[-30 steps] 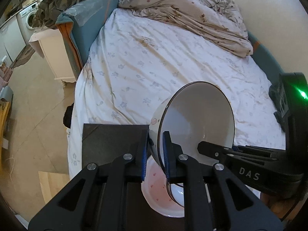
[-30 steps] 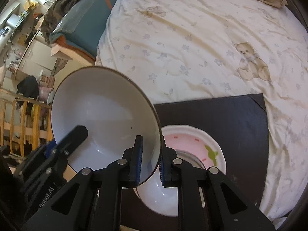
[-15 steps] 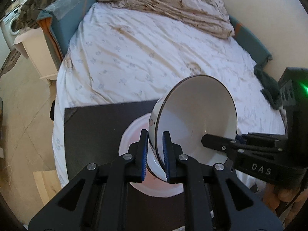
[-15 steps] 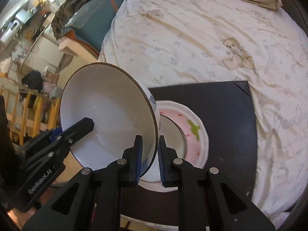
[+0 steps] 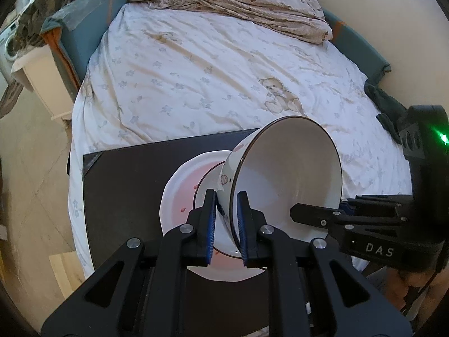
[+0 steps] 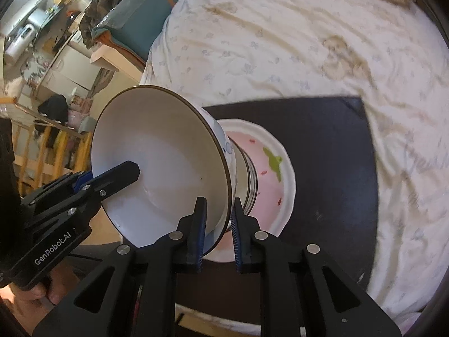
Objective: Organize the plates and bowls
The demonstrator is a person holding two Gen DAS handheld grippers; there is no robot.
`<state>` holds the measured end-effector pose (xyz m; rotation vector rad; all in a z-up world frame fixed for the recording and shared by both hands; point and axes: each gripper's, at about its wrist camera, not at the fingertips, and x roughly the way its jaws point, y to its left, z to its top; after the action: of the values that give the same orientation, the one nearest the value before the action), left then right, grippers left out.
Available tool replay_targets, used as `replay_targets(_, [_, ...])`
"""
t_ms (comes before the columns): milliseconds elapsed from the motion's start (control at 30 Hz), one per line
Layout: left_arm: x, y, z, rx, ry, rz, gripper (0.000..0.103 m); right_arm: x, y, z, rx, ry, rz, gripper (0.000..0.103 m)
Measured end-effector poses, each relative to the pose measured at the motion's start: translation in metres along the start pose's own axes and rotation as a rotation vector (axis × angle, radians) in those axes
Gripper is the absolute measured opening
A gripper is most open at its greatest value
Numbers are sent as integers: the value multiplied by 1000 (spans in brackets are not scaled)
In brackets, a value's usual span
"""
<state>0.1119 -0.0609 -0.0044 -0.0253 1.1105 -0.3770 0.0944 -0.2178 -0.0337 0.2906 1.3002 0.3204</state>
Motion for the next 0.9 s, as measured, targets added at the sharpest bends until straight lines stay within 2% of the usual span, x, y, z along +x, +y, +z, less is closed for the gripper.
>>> replay_targets(200, [11,-3,-2,6,40,37,11,-4,-10,6,45,-13,33,19])
replay_targets(300, [13,-2,-1,7,53,44,10,0,-12,7,60,8,34,19])
replay_targets(567, [29,-2,-6,15,122,81,9,24,-8,3,39,81,-13,19])
replay_targets(733, [32,-2,-8,24,126,104,10,31,-9,5,31,93,-60,18])
replay_targets(900, [32,2,-8,2,136,83,11,32,-6,6,17,76,-93,19])
